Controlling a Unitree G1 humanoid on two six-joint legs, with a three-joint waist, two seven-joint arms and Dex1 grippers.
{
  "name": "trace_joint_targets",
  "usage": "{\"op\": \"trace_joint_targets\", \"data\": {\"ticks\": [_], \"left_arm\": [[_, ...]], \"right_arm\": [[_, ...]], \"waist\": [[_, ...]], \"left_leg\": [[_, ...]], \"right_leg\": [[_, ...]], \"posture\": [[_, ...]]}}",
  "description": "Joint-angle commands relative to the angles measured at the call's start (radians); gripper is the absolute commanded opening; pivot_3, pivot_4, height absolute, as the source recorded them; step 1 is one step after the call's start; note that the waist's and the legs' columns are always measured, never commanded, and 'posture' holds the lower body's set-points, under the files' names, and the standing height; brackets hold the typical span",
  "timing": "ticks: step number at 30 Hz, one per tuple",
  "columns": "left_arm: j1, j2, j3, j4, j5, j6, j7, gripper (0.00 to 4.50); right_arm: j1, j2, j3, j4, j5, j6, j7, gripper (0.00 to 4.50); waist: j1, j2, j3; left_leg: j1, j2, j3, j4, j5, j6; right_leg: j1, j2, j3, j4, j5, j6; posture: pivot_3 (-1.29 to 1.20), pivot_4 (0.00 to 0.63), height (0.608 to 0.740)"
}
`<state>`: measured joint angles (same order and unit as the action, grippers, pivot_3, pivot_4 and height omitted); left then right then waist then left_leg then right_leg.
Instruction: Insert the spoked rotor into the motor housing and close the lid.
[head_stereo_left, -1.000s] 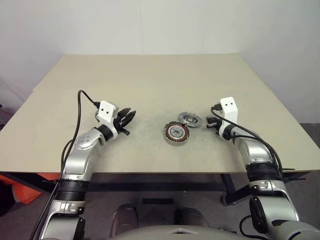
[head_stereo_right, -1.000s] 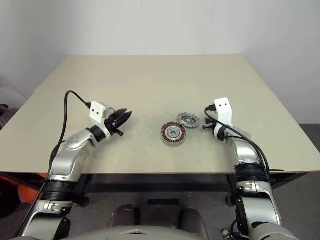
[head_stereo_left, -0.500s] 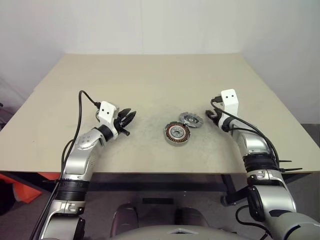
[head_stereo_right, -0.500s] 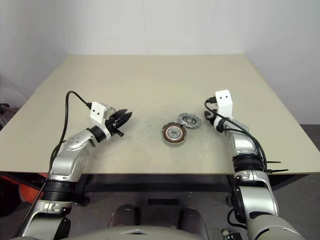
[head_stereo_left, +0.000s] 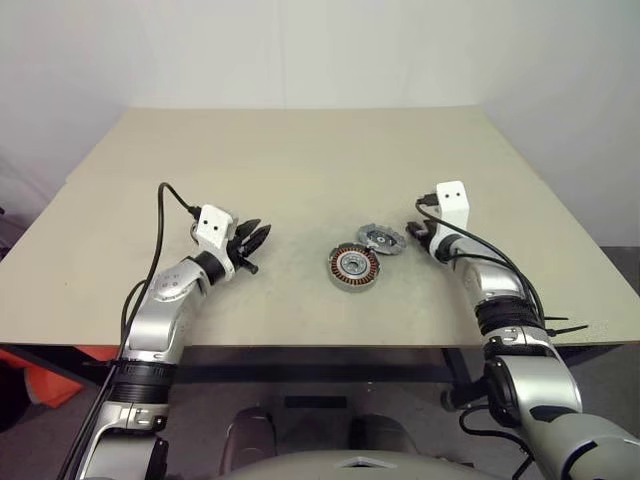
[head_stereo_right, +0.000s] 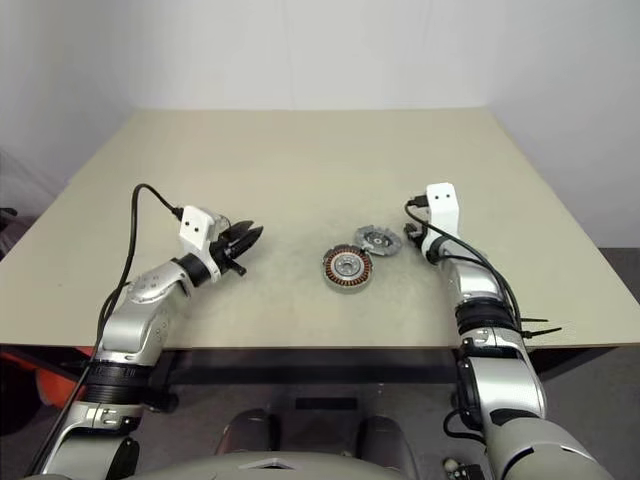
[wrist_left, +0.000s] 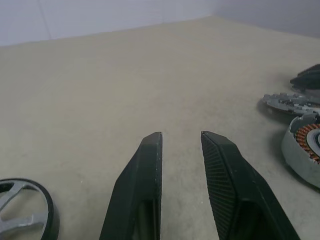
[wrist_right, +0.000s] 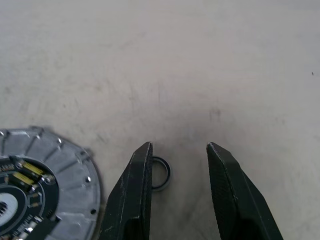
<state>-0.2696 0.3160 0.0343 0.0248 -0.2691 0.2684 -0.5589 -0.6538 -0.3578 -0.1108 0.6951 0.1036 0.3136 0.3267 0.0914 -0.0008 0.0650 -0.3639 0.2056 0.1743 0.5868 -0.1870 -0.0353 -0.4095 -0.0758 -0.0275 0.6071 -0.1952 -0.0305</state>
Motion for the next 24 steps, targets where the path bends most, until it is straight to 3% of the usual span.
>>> {"op": "trace_joint_targets", "data": {"ticks": [1,24], "left_arm": [[-0.007,0.010,0.004,-0.034,0.003,-0.019,-0.002,1.30],[-0.003,0.017,0.003,-0.032,0.009,-0.019,-0.006,1.30]], "right_arm": [[-0.040,0.001,-0.020,-0.027,0.017,-0.023,0.003,1.89],[-0.002,0.003,-0.011,-0.006,-0.003,-0.008,-0.005,1.89]], "waist": [[0.000,0.000,0.000],[0.000,0.000,0.000]], "left_leg": [[0.000,0.000,0.000,0.000,0.000,0.000],[0.000,0.000,0.000,0.000,0.000,0.000]], "right_leg": [[0.000,0.000,0.000,0.000,0.000,0.000],[0.000,0.000,0.000,0.000,0.000,0.000]], "posture": [[0.00,0.000,0.740],[0.00,0.000,0.740]]}}
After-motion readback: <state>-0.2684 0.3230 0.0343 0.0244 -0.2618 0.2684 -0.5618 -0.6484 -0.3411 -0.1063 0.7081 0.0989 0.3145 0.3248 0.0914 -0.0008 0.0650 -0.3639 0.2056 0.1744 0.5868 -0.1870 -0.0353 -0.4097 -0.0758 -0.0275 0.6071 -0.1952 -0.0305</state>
